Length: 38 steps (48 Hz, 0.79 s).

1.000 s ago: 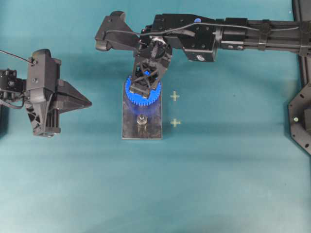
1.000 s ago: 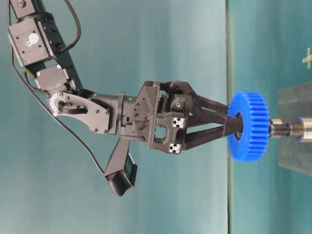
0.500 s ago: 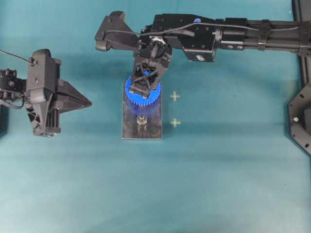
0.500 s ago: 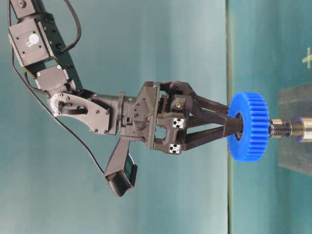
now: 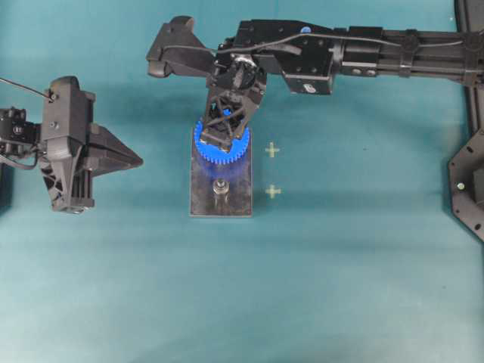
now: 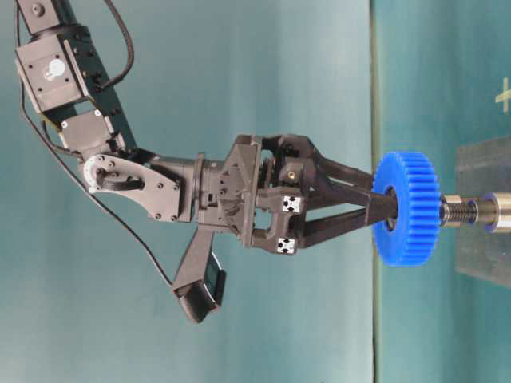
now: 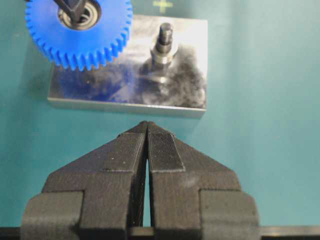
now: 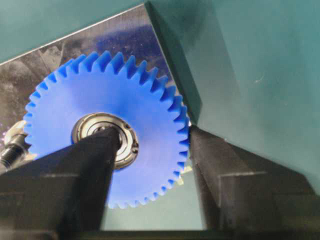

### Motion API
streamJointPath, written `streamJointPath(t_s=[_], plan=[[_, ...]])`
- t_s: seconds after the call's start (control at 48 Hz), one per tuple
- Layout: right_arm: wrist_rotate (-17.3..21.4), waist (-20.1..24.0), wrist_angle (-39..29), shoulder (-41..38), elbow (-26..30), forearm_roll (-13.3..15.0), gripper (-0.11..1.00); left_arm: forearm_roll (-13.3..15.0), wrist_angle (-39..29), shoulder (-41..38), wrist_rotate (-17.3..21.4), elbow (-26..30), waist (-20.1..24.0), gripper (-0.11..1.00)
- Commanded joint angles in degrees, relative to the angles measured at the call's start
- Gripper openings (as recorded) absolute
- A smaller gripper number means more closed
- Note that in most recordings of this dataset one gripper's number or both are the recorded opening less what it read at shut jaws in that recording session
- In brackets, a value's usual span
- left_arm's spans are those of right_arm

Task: Fit the large gear onto the shaft.
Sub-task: 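Align the gear's bearing hole with the upper shaft tip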

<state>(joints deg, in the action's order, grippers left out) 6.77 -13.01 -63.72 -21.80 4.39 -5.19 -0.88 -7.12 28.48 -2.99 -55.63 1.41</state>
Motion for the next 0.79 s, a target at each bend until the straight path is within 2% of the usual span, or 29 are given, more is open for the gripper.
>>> streamJointPath(t_s=[0.0, 0.208, 0.396, 0.771], plan=[[0.1, -0.2, -0.1, 1.1, 1.1, 0.1, 0.75, -0.2, 0.4, 0.3, -0.1, 0.9, 0.0, 0.0], [0.2, 0.0, -0.2, 1.2, 1.4, 0.1, 0.75, -0.2, 0.4, 0.3, -0.1, 0.9, 0.0, 0.0], [0.1, 1.1, -2.3, 1.4, 4.0, 0.1, 0.75, -0.2, 0.4, 0.3, -0.1, 0.9, -0.1, 0.0], [-0.3, 2.7, -3.0, -1.9, 6.9, -0.2, 0.75, -0.1, 0.4, 0.3, -0.2, 0.6, 0.0, 0.0]])
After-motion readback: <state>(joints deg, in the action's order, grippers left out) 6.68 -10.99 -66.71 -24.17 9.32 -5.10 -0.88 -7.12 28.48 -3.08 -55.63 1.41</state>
